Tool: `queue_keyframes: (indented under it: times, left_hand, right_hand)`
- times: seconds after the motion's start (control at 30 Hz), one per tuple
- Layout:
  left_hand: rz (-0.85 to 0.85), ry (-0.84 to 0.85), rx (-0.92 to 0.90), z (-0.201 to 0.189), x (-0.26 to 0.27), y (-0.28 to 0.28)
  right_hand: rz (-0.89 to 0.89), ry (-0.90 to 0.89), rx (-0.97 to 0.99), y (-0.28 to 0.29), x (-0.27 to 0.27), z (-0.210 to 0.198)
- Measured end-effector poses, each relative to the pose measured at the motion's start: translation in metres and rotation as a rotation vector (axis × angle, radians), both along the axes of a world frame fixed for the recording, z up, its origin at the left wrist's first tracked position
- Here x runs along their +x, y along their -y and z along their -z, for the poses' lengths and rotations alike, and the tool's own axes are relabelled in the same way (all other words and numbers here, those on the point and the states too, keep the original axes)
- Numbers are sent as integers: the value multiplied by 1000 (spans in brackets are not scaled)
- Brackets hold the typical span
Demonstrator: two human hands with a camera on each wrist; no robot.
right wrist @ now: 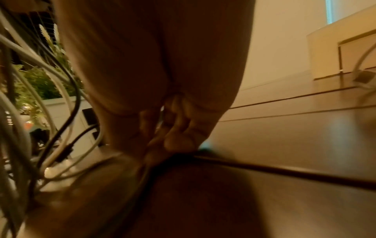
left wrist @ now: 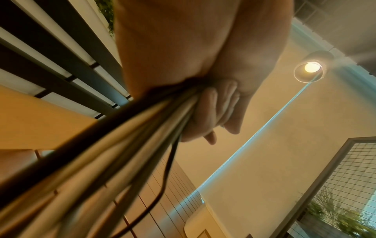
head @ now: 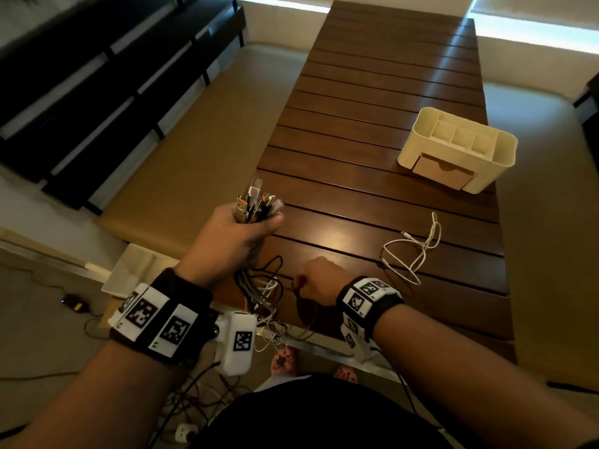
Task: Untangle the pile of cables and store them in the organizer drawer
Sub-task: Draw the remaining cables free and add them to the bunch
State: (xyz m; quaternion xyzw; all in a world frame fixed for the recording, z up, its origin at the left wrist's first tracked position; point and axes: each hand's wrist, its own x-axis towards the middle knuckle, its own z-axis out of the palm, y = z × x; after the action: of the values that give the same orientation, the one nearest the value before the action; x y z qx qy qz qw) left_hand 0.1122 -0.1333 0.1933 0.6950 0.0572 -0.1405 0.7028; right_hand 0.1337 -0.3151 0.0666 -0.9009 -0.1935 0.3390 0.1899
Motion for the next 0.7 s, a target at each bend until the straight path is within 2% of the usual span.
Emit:
queue_keyframes:
  times: [0.1, 0.17, 0.23, 0.4, 0.5, 0.6, 0.7]
  left_hand:
    - [-10, 9, -15, -1, 3, 5]
    - [-1, 13, -27, 0, 6, 8]
    - [17, 20, -37, 0, 8, 11]
    - [103, 47, -52, -6, 18, 27]
    - [131, 62, -68, -12, 26, 40]
    - [149, 69, -68, -17, 33, 52]
    - [178, 72, -62, -22, 38, 59]
  right_hand:
    - [-200, -335, -18, 0, -4, -12]
    - [-163, -405, 6, 11, -1, -19]
    - [-7, -281, 58, 30, 7, -22]
    - [579, 90, 248, 96, 25, -31]
    - [788, 255, 266, 129, 27, -36]
    - [846, 247, 182, 151, 21, -34]
    - [616, 142, -29, 164, 12, -21]
